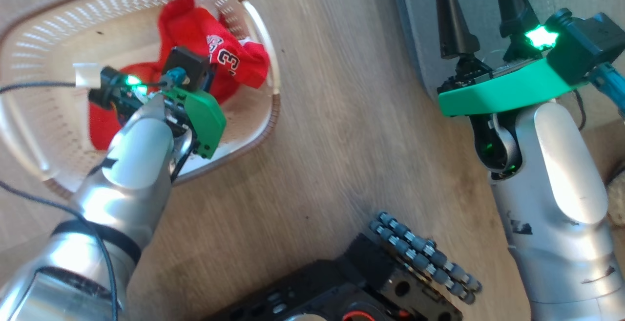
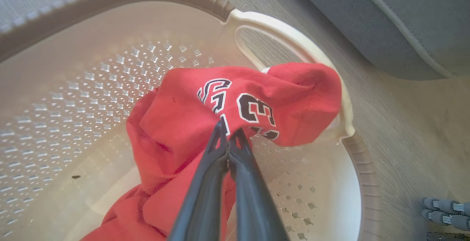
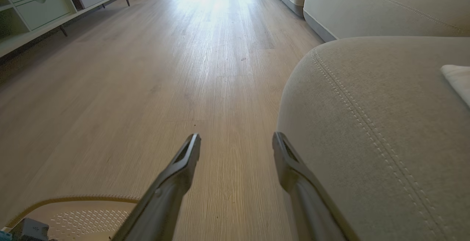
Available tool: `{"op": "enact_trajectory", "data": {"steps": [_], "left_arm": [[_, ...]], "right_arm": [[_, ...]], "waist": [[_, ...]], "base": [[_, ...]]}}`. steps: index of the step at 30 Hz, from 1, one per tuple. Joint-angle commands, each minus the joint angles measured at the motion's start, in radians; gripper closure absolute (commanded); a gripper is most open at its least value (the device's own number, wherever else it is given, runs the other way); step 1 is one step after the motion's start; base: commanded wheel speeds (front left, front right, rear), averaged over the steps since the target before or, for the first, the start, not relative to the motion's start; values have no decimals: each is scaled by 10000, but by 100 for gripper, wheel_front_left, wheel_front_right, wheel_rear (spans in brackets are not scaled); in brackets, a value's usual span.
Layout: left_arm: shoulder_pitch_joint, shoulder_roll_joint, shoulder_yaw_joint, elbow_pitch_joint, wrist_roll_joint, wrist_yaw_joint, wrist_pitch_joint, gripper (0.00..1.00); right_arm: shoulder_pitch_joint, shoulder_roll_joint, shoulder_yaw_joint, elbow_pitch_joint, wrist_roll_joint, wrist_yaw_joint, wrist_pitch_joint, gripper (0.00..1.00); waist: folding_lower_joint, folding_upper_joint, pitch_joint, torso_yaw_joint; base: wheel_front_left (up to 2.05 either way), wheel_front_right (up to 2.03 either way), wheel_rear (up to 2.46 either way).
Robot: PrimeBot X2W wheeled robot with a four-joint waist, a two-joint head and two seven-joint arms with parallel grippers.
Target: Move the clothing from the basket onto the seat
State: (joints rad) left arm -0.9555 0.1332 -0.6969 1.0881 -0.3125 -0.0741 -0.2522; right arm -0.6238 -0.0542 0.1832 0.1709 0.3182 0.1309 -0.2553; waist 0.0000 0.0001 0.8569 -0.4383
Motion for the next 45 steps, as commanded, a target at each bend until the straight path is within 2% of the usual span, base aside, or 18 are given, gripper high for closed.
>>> {"op": "enact_trajectory", "data": {"steps": [1, 7, 15, 25, 34, 45], "left_arm": [[377, 24, 323, -399, -118, 100, -95, 100], [970, -134, 667, -1200, -172, 72, -95, 100], [1933, -403, 1325, -2449, -139, 10, -95, 100], [3087, -650, 2178, -3663, 1, -66, -95, 100], [3936, -796, 2637, -4866, 186, -233, -95, 100], [4322, -826, 2668, -6418, 61, -350, -95, 100]], "right_arm": [[350, 39, -50, -168, -183, -2, -65, 0], [530, -19, -329, 135, -693, -2, -65, 0], [1004, -496, -503, 520, -917, -2, -65, 0], [1960, -764, -589, 1031, -1064, -2, -65, 0], [3048, -790, -700, 1400, -1050, -2, -65, 0], [3900, -730, -646, 1672, -973, -2, -65, 0]], "waist": [[0, -1, -548, 467], [0, -1, -1554, 1166], [0, -1, -3035, 2065], [0, -1, -4753, 2868], [0, -1, -6205, 3460], [0, -1, -7493, 3880]], "base": [[0, 0, 0], [0, 0, 0], [0, 0, 0], [0, 0, 0], [0, 0, 0], [0, 0, 0]]}}
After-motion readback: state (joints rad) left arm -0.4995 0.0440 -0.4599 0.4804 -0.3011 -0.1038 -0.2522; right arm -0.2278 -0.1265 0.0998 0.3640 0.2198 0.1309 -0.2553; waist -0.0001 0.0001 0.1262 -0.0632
